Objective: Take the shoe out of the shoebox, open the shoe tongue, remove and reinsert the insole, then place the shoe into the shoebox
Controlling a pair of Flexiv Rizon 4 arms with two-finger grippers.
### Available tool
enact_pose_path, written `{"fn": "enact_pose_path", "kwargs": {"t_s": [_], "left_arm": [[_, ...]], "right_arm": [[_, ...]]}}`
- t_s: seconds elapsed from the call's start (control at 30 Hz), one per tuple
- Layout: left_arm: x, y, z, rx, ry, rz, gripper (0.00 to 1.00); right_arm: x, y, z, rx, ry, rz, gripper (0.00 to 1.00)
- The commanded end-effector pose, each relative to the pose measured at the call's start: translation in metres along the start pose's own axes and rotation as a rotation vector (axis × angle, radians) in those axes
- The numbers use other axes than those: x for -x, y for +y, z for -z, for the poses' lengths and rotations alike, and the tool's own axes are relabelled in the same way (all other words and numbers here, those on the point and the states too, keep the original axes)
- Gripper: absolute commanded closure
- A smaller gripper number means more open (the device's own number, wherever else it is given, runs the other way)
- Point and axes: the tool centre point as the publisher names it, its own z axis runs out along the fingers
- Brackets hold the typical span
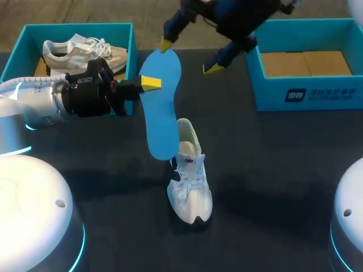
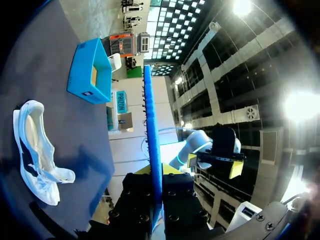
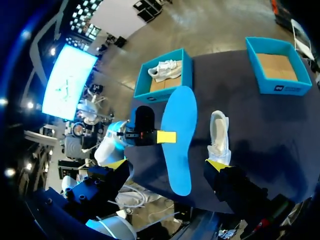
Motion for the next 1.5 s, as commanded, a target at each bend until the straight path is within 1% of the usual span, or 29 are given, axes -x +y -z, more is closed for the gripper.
{"fn": "enact_pose_path", "kwargs": {"t_s": [0.03,0.17,0.4,0.57,0.7,0.83,1.0,1.27,1.4,1.5], "left_arm": [[0.001,0.001,0.0,-0.001,0.0,-0.001,1.0],[0.001,0.001,0.0,-0.001,0.0,-0.001,1.0],[0.001,0.001,0.0,-0.001,0.0,-0.001,1.0],[0.001,0.001,0.0,-0.001,0.0,-0.001,1.0],[0.001,0.001,0.0,-0.001,0.0,-0.001,1.0],[0.001,0.001,0.0,-0.001,0.0,-0.001,1.0],[0.001,0.001,0.0,-0.001,0.0,-0.001,1.0],[0.001,0.001,0.0,-0.001,0.0,-0.001,1.0],[0.001,0.001,0.0,-0.001,0.0,-0.001,1.0],[0.001,0.001,0.0,-0.001,0.0,-0.001,1.0]], "right_arm": [[-0.012,-0.005,-0.006,0.029,-0.278,0.002,0.0],[-0.017,-0.007,-0.009,0.033,-0.297,0.009,0.0],[-0.028,-0.007,-0.01,0.049,-0.364,0.027,0.0],[-0.039,-0.001,-0.014,0.011,-0.441,0.052,0.0],[-0.047,0.001,-0.016,0.003,-0.503,0.063,0.0],[-0.054,0.0,-0.018,0.007,-0.542,0.07,0.0],[-0.057,-0.002,-0.021,0.022,-0.571,0.07,0.0],[-0.061,-0.005,-0.027,0.046,-0.677,0.072,0.0],[-0.058,-0.005,-0.028,0.025,-0.685,0.073,0.0],[-0.054,-0.005,-0.028,0.001,-0.665,0.076,0.0]]}}
